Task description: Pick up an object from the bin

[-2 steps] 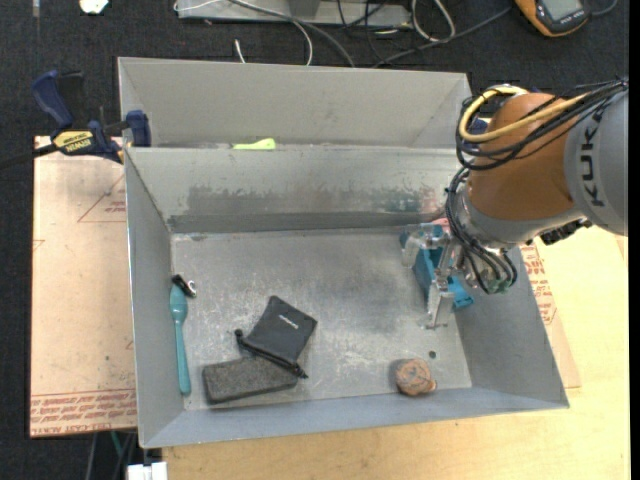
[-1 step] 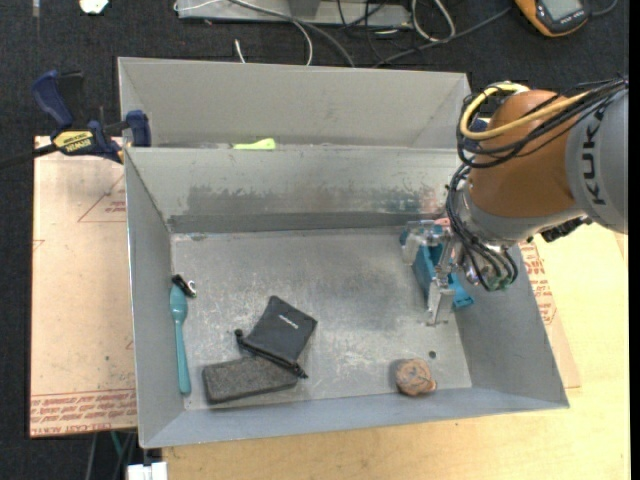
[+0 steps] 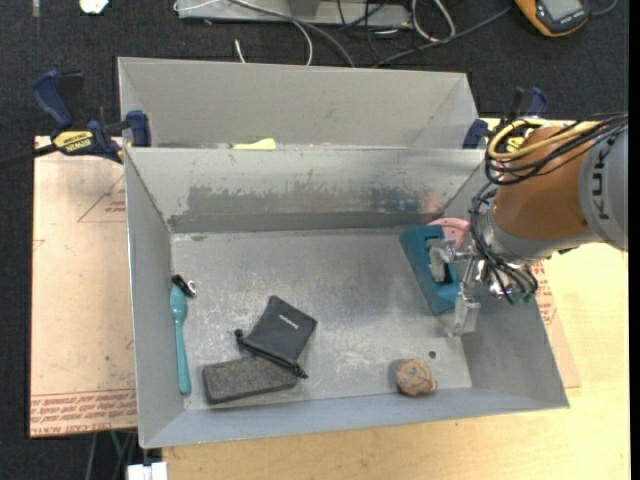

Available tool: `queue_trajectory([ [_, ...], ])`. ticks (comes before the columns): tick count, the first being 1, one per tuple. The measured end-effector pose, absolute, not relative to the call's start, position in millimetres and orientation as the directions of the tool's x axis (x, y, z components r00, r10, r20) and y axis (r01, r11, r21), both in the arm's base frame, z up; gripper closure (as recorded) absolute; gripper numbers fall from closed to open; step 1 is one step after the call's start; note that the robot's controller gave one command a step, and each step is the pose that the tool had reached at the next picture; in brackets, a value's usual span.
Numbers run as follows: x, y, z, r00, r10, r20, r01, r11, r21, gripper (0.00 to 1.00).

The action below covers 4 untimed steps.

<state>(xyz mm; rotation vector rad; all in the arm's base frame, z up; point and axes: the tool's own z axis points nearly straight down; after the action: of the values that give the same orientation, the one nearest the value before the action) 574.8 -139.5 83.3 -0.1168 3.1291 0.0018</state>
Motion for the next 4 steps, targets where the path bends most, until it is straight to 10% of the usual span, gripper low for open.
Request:
queue_trajectory([
  [1, 582.2, -148, 103, -0.999, 0.043, -0.009, 0.043, 0.999, 0.005, 0.0],
  [2, 561.7, -137, 99, -0.982, 0.189, -0.01, 0.189, 0.982, 0.005, 0.0],
  [3, 582.0, -146, 75, -0.959, 0.283, -0.003, 0.283, 0.959, 0.016, 0.0],
  [4, 586.6, -136, 78, -0.912, 0.41, 0.0, 0.41, 0.912, 0.011, 1.0],
])
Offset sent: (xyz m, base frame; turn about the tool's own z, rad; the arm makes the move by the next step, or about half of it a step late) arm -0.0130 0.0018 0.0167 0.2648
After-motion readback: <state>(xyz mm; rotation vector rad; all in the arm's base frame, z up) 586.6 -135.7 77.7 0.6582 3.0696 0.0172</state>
